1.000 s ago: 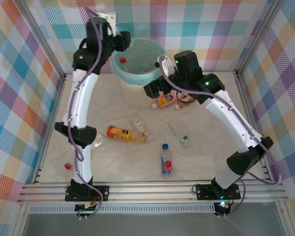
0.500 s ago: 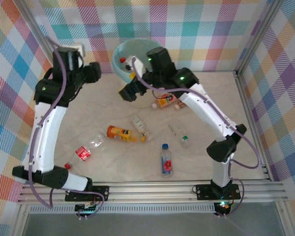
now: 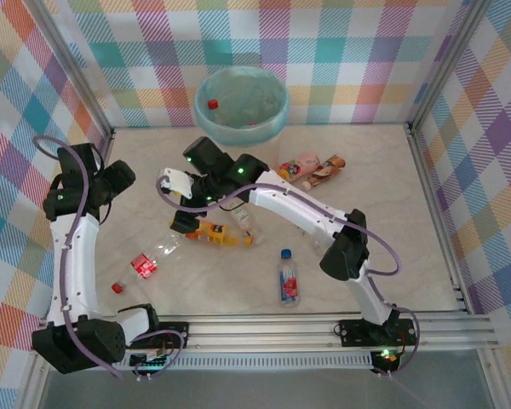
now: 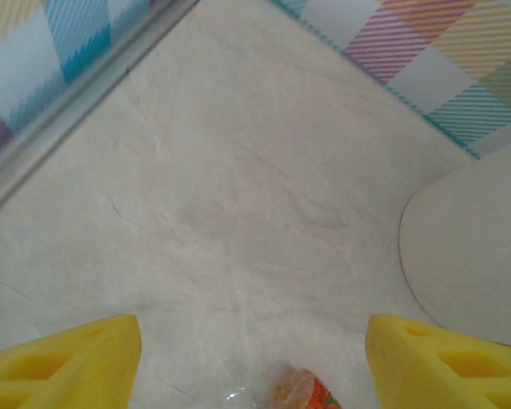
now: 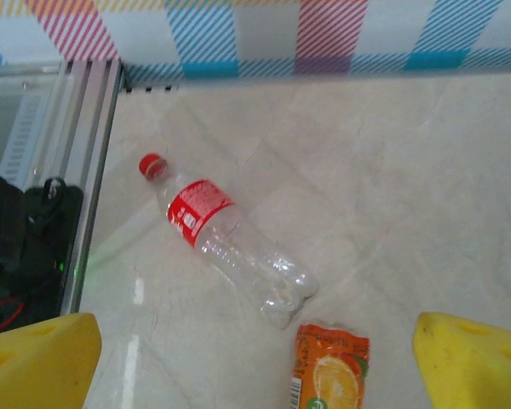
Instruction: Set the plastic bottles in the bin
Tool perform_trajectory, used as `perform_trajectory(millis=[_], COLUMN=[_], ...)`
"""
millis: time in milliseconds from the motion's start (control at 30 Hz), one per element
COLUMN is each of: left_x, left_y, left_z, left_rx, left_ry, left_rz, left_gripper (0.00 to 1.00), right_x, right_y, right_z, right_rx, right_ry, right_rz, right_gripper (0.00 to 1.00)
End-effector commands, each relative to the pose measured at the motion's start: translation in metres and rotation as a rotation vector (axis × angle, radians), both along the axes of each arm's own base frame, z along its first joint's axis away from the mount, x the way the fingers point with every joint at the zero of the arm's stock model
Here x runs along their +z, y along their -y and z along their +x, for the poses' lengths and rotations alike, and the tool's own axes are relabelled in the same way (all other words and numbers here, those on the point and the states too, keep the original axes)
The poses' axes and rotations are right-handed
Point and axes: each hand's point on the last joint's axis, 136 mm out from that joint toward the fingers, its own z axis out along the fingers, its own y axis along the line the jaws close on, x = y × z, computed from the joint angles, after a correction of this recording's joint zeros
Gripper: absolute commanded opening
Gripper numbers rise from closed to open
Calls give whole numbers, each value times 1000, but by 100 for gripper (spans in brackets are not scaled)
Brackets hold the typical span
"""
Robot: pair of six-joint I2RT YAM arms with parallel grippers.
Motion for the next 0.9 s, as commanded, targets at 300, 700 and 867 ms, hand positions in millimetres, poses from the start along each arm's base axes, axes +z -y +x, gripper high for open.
perform_trajectory(millis=[300, 700, 867], left_x=[-49, -43, -40], left_y=[-12, -12, -9], left_z=[-3, -11, -10], left_rx=[101, 87, 77], left_ry=[20, 22, 33], left_rz=[-122, -88, -99], left_gripper=[76, 78, 78], right_x=[-91, -173, -200], right_y=[-50, -83, -80], right_z=[-12, -19, -25], right_rx=[338, 403, 421], right_ry=[181, 259, 285], right_rz=[47, -53, -122], right_gripper=[100, 100, 100])
